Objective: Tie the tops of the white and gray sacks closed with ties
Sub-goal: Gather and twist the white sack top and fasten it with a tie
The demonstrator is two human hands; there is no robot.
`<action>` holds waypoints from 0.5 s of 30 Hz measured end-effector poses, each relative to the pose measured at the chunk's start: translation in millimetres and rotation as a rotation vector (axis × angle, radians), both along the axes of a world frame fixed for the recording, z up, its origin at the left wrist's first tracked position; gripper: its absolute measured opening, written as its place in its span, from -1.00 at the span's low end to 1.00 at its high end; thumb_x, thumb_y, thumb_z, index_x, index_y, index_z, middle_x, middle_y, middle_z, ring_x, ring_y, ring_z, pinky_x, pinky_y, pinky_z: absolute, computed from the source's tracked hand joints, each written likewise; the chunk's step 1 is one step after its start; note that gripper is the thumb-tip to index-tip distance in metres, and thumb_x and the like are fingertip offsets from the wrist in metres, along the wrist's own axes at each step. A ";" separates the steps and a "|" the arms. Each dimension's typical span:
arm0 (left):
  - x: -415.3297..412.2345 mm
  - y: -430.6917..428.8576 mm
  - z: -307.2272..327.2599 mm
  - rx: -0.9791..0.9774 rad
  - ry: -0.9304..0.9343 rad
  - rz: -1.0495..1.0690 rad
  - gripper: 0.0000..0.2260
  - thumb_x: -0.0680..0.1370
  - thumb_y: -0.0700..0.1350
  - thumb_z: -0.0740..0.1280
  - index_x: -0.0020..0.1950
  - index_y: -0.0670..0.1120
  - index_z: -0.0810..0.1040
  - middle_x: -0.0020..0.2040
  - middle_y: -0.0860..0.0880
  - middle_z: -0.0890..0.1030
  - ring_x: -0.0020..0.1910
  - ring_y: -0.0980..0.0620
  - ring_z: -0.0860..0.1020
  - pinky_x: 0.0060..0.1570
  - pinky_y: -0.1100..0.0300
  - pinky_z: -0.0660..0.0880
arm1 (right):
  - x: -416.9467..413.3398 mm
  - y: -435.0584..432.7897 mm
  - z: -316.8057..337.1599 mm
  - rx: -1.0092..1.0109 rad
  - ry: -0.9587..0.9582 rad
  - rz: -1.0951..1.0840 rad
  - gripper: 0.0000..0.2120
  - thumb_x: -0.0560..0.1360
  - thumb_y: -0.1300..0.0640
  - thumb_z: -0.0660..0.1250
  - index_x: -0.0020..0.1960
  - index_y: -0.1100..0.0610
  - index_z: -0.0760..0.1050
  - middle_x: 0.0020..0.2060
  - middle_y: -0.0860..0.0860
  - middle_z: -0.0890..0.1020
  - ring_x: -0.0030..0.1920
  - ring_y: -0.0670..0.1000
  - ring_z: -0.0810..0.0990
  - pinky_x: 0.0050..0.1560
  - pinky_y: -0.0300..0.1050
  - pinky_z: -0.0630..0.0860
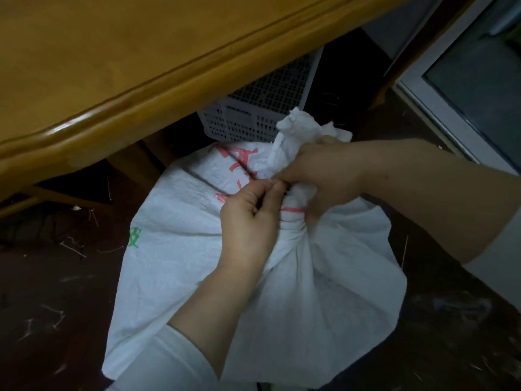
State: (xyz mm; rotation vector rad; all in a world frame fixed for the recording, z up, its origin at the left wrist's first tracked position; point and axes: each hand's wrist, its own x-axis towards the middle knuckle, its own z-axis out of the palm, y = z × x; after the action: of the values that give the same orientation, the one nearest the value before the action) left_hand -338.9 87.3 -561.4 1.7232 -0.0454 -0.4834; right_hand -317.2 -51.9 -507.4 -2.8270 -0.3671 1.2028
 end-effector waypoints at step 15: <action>40.4 -25.8 9.1 0.301 -0.045 -0.338 -0.77 0.45 -0.31 0.30 -0.34 -0.08 0.63 -0.52 0.18 0.57 -0.54 0.26 0.44 -0.40 0.36 0.40 | -48.5 -5.4 -25.1 0.152 -1.155 0.073 -0.85 0.26 0.37 0.25 -0.45 0.22 0.48 -0.51 0.10 0.53 -0.41 0.12 0.55 -0.10 -0.05 0.22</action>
State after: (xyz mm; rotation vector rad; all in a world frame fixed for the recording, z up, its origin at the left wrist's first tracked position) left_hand -298.5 61.5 -552.3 2.0330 -0.3138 -0.7287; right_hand -365.7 -57.2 -532.5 -3.0284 -0.5356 -0.5677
